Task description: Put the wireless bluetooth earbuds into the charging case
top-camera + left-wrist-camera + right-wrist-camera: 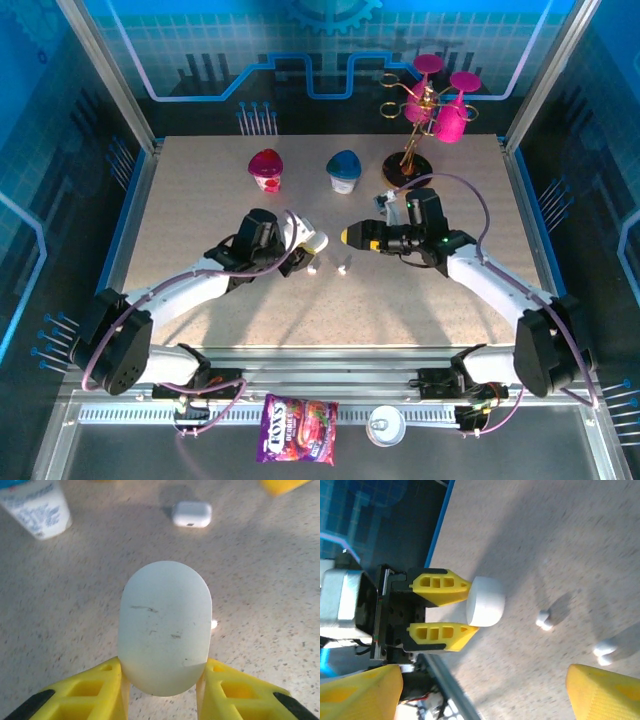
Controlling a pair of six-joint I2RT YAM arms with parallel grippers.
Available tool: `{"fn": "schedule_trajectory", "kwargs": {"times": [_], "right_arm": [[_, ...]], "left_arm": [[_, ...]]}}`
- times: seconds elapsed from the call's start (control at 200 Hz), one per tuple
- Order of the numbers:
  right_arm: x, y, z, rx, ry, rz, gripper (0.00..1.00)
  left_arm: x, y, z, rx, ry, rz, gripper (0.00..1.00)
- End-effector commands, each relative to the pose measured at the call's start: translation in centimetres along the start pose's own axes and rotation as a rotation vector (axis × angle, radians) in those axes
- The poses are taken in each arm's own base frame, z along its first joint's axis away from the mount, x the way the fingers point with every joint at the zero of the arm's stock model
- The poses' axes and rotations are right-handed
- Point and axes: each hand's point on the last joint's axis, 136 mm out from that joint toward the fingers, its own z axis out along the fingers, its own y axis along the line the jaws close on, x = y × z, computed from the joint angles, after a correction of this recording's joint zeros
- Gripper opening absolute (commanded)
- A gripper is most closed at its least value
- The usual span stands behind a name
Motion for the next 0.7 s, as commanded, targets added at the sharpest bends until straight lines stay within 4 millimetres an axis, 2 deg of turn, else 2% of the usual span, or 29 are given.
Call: {"fn": "schedule_trajectory", "kwargs": {"times": [0.0,0.2,0.415,0.61,0.695], "right_arm": [[0.7,2.6,0.5,-0.138,0.091,0.101,0.85],[1.5,2.6,1.9,-0.175,0.151,0.163,0.77],[1.4,2.3,2.4,-0.192,0.154,0.196,0.48],[1.5,2.2,2.2,-0.188,0.152,0.2,0.28],[1.5,2.3,2.1,-0.19,0.15,0.197,0.23]], "left_arm": [[-3.5,-2.4,-0.9,0.061,-0.148,0.118,0.35],[-4.8,-4.6,-1.3,0.102,-0.203,0.223,0.35],[-4.5,-5.2,-1.1,0.113,-0.184,0.249,0.35],[-4.0,-5.2,-0.9,0.112,-0.174,0.259,0.36],[-3.9,-5.3,-0.7,0.119,-0.171,0.254,0.37]]}}
